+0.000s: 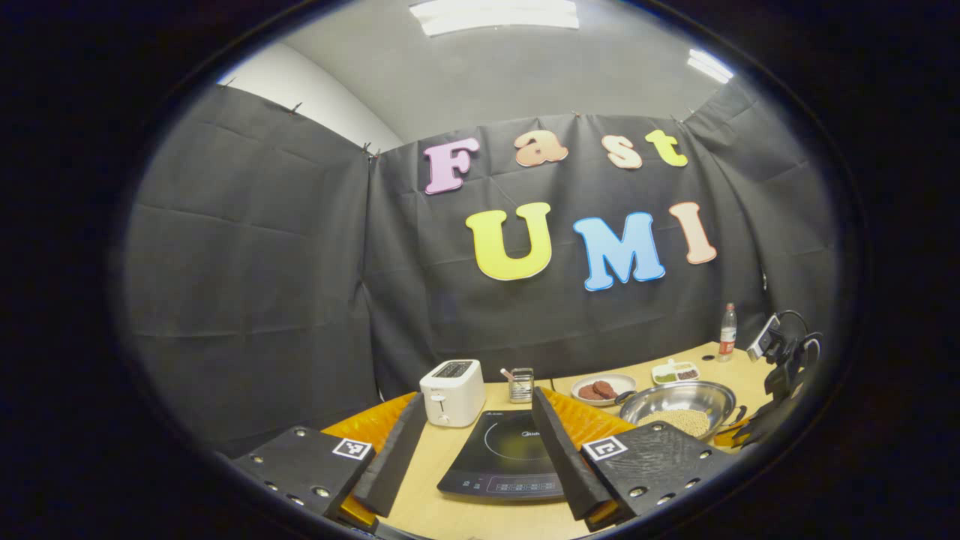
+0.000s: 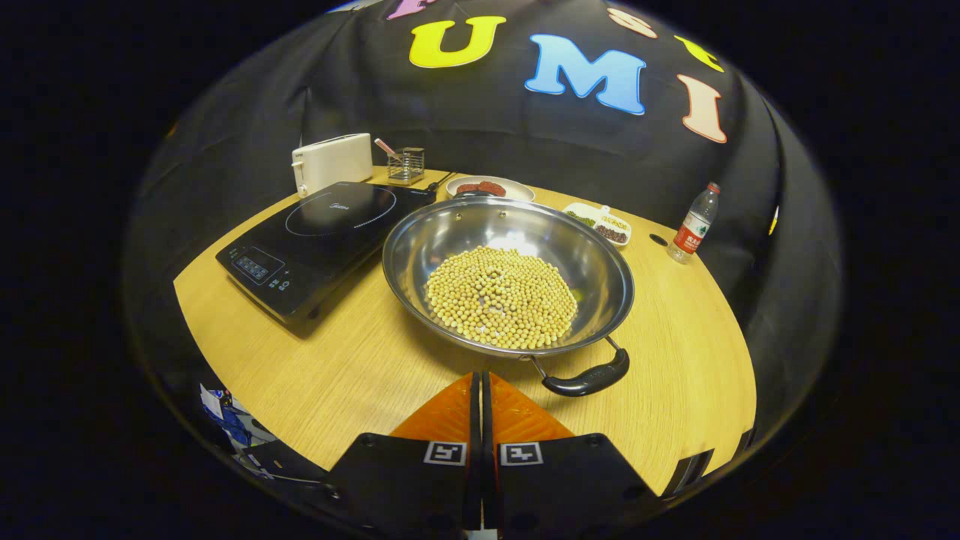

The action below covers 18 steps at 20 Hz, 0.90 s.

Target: First push the handle of the pot to place it horizontally, then grasp the pot with both hands and set it on the induction cooktop.

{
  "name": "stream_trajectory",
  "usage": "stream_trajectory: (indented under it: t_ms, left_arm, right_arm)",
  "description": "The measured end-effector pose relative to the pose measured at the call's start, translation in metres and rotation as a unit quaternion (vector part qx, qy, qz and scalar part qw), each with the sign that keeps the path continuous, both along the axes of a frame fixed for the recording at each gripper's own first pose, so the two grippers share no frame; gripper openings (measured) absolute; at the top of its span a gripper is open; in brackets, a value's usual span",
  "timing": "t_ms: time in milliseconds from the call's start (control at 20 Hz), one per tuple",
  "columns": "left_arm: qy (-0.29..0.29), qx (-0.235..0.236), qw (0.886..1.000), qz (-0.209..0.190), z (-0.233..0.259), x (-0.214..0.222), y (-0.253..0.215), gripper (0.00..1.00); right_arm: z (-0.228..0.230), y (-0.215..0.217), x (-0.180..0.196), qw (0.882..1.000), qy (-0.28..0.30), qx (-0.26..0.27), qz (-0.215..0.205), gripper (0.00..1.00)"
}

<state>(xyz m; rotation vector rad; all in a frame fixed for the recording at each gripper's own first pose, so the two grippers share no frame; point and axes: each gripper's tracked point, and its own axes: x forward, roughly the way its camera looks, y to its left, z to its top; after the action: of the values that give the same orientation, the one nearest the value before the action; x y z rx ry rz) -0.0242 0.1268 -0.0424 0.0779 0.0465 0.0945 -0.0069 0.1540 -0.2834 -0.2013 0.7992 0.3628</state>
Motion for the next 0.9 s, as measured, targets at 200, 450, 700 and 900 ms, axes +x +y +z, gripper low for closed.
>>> stream_trajectory:
  t_ms: [200, 450, 700, 900]
  left_arm:
    - [0.009, 0.003, 1.000, 0.001, -0.005, 0.000, 0.002, 0.86]
    - [0.025, 0.004, 1.000, -0.002, -0.016, 0.010, -0.020, 0.86]
    - [0.044, -0.001, 0.999, -0.011, -0.024, 0.032, -0.060, 0.84]
    - [0.053, -0.008, 0.998, -0.017, -0.030, 0.051, -0.093, 0.84]
  right_arm:
    - [0.001, -0.012, 0.004, 1.000, 0.001, 0.005, -0.023, 0.02]
    - [-0.002, -0.032, 0.013, 0.999, 0.006, 0.021, -0.043, 0.02]
    - [-0.004, -0.060, 0.026, 0.999, 0.009, 0.022, -0.048, 0.02]
    - [-0.006, -0.082, 0.040, 0.998, 0.011, 0.023, -0.051, 0.02]
